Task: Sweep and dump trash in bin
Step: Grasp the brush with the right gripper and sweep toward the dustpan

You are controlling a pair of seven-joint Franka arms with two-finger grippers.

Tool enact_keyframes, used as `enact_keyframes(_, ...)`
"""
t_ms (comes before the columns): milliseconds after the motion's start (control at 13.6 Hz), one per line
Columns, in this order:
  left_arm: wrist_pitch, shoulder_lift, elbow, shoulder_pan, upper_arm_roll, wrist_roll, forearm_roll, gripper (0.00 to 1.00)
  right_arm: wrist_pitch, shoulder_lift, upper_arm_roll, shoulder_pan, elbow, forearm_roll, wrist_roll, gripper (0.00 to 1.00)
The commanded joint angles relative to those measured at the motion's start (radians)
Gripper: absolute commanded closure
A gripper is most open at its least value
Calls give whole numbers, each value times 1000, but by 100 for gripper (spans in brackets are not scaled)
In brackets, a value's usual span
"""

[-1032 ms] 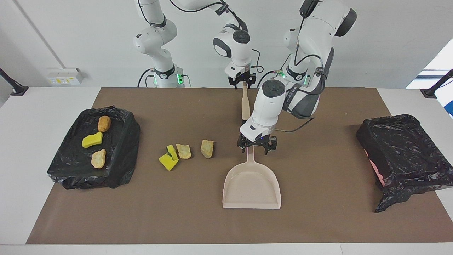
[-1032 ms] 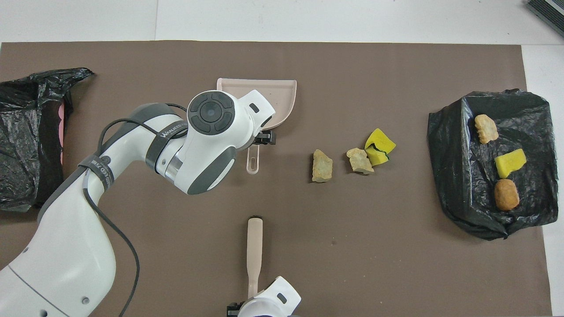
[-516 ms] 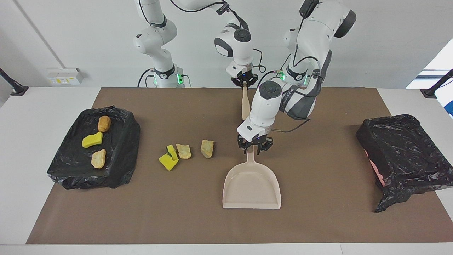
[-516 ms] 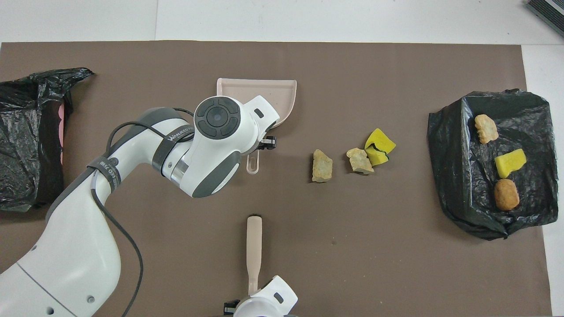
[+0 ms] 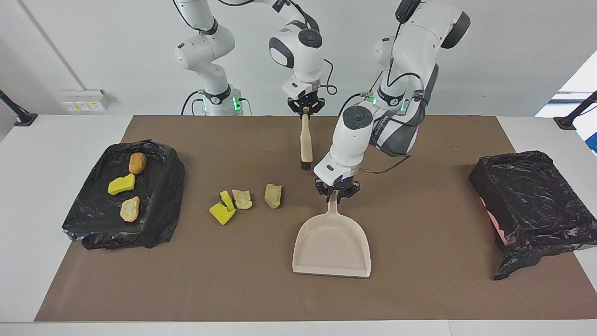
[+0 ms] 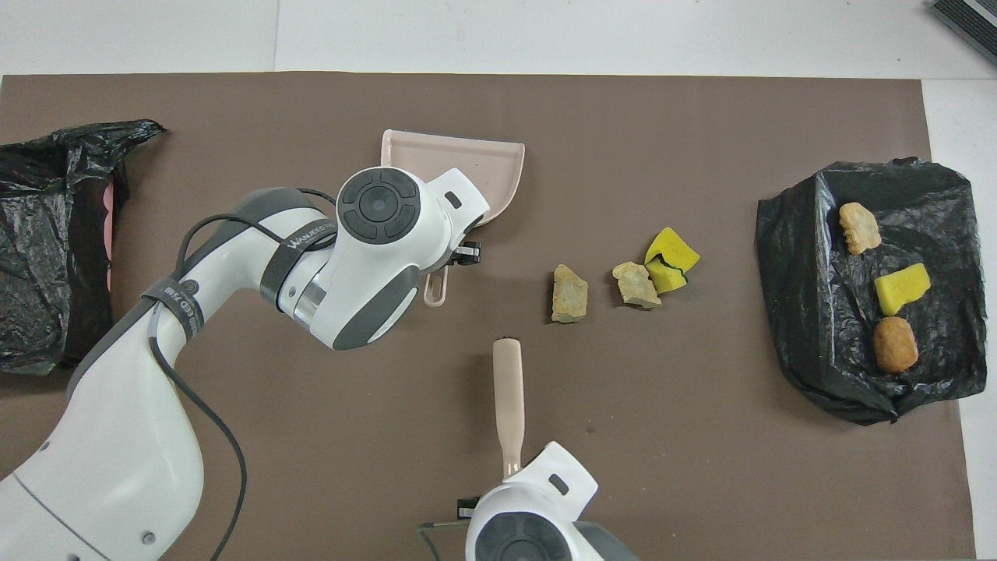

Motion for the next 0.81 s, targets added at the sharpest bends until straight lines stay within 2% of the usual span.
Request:
enact_keyframes(0, -98, -82, -21, 38, -7, 199, 14, 100, -116, -113, 8, -112, -20, -41, -133, 100)
enact_keyframes(295, -230, -148, -21, 76, -1, 609, 14, 100, -237, -127, 8, -346, 21, -164, -423, 100)
enact_keyframes(516, -270, -156, -25, 83, 11, 825, 13, 100, -204, -101, 11, -509, 12, -270, -679, 100)
enact_keyframes(664, -293, -161, -29, 87, 13, 1004, 8, 100, -107, -40, 11, -613, 20, -357, -839, 100)
enact_keyframes(737, -297, -165, -41, 87, 9, 1061, 5, 100, -73, 3, 11, -633, 27, -408, -850, 100)
